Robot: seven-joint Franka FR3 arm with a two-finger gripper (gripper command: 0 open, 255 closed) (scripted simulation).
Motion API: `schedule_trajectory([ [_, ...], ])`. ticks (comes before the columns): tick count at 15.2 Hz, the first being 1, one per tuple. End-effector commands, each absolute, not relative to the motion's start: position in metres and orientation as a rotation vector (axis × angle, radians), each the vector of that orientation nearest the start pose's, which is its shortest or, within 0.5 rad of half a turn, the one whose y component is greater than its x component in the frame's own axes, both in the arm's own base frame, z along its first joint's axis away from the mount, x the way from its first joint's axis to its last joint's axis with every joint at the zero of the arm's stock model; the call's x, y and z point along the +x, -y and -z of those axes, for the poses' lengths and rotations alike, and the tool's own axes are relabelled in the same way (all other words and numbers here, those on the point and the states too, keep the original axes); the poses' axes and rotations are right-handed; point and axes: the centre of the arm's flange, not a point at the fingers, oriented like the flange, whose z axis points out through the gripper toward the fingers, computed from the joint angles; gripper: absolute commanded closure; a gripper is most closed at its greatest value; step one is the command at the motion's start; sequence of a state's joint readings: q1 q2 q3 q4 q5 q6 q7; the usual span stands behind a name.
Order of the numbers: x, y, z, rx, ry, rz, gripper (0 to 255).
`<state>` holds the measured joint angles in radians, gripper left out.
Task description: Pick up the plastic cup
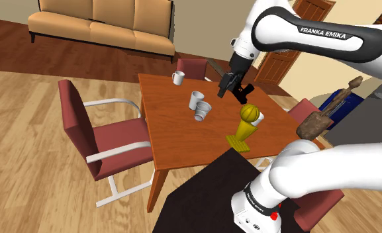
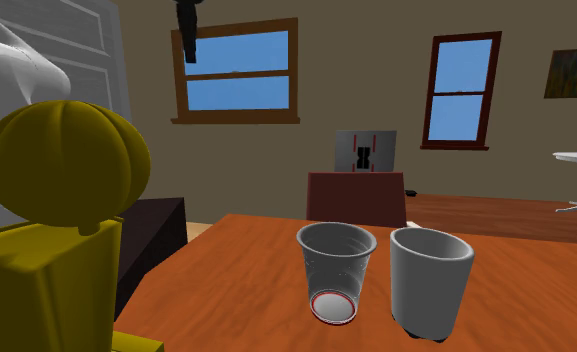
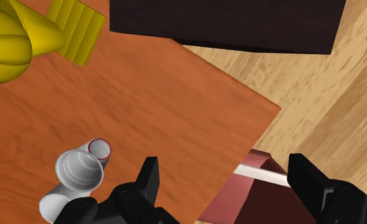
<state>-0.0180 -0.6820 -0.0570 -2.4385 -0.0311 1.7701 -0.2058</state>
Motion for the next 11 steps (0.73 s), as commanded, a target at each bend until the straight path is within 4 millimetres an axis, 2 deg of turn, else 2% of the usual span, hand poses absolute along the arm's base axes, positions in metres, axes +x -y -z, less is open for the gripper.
schedule_trajectory([
  [1,0.361,0.045,-0.515,-3.132,0.236,0.023,0],
  [11,0.428,0.112,-0.424,-3.14,0.242,0.027,0],
])
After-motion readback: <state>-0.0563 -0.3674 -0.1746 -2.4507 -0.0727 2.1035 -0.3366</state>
